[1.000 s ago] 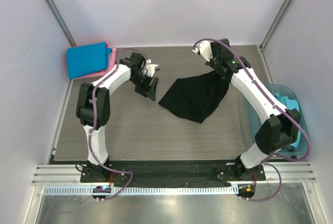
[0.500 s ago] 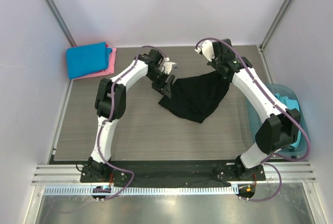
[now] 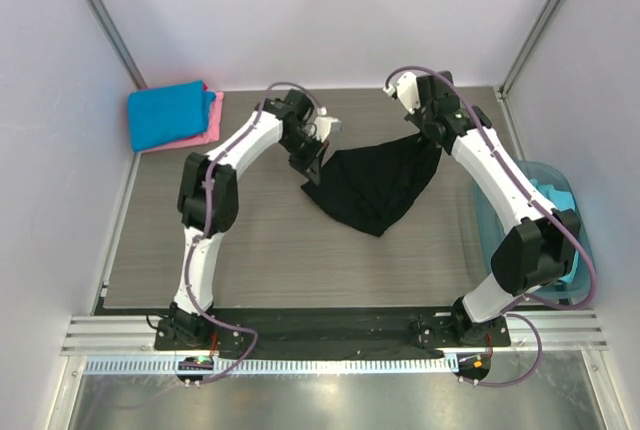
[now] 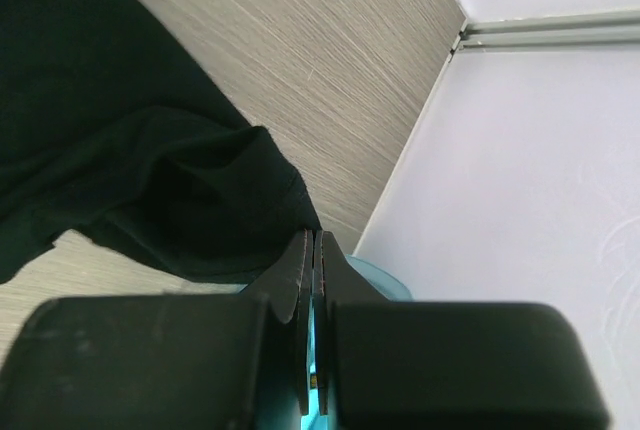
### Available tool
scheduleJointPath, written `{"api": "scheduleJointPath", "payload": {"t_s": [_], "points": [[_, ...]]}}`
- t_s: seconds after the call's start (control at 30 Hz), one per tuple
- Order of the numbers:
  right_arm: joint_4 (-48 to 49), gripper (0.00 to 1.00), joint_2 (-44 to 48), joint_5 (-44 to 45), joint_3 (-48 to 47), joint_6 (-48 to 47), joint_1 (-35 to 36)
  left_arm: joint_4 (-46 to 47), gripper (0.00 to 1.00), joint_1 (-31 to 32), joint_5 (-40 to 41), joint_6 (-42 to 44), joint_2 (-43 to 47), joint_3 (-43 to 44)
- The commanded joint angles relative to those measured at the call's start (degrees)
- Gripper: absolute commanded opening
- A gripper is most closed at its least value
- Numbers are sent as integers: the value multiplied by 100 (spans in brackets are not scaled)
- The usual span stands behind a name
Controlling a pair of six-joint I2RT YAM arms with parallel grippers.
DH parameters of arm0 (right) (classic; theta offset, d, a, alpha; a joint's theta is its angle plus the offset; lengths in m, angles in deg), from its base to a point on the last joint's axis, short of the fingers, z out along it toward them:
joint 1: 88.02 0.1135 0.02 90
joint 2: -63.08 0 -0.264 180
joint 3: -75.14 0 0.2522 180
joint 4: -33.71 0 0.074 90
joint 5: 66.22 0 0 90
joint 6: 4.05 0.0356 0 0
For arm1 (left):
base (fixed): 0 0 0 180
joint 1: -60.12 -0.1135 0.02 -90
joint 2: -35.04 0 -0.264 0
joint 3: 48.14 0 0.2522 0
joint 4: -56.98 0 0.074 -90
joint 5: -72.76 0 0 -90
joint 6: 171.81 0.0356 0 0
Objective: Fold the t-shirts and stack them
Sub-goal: Flatten the tshirt out
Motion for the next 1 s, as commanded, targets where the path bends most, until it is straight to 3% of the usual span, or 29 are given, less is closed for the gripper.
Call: {"api": "scheduleJointPath", "payload": {"t_s": [0.0, 0.2, 0.27, 0.4, 0.53, 0.67, 0.83, 0.97], "points": [[168, 1, 164, -83, -551, 502, -239, -405, 0, -226, 551, 734, 1518, 309], [-129, 1, 50, -1620, -1632, 2310, -1232, -81, 0, -692, 2178, 2122, 3222, -32], [-324, 1, 111, -1972, -1599, 2489, -1462, 34, 0, -745, 2277, 2563, 3584, -278], [-640, 1, 829, -2735, -414, 2560, -1480, -71, 0, -745, 2225, 3047, 4577, -1332], [-887, 1, 1612, -3351, 1097, 2446, -1480, -3, 0, -736, 2198, 3698, 5867, -3498], [-992, 1, 2106, -3801, 2074, 2323, -1480, 480, 0, -727, 2294, 3551, 6397, -4023], [-642, 1, 1931, -4223, 1279, 2366, -1497, 1412, 0, -727, 2760, 3497, 5707, -3428], [-62, 1, 994, -3962, 530, 2989, -1629, 1905, 0, -771, 3261, 3620, 4660, -2654]]}}
